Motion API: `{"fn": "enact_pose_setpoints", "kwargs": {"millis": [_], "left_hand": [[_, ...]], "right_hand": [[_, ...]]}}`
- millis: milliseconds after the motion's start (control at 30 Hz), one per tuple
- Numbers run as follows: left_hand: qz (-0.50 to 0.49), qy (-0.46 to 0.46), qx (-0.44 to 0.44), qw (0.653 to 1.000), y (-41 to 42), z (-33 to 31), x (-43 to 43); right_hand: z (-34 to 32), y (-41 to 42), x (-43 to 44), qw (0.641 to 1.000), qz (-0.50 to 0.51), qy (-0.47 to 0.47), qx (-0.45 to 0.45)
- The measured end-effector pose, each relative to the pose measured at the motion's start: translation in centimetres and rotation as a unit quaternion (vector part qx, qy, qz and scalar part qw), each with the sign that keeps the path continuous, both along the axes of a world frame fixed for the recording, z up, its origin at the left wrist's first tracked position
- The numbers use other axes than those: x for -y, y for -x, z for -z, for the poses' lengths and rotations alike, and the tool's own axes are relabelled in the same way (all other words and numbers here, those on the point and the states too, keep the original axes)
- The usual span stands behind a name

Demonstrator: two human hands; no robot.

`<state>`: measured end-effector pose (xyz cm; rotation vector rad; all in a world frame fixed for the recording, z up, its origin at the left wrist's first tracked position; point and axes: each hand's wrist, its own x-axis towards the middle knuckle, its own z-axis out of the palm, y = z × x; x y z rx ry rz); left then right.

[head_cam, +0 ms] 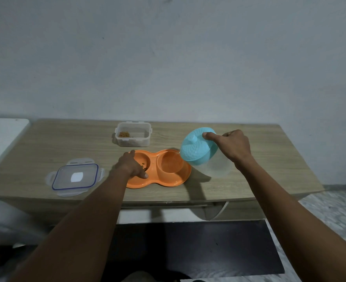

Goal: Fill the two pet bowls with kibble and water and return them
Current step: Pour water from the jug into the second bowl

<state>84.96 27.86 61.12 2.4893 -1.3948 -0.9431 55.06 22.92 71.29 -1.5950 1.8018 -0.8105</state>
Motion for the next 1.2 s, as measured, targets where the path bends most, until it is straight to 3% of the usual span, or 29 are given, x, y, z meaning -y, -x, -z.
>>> {"fn": "enact_pose_setpoints", "kwargs": {"millis": [467,800,1200], "left_hand": [[-0.012,0.0,-0.01,1.0,0.2,-0.6,-0.2],[-0.041,0.013,-0.035,0.998,0.3,-0.6,-0.1],[-0.019,0.017,-0.042,0.999,-0.4,0.0,0.0]], "right_hand": [[1.0,0.3,0.4,0.999,0.002,-0.01,0.049],[2.1,-0.5,2.3,0.969,0.048,-0.013,0.243],[5.2,-7.4,9.1,0.936,0.026,-0.078,0.342]]}}
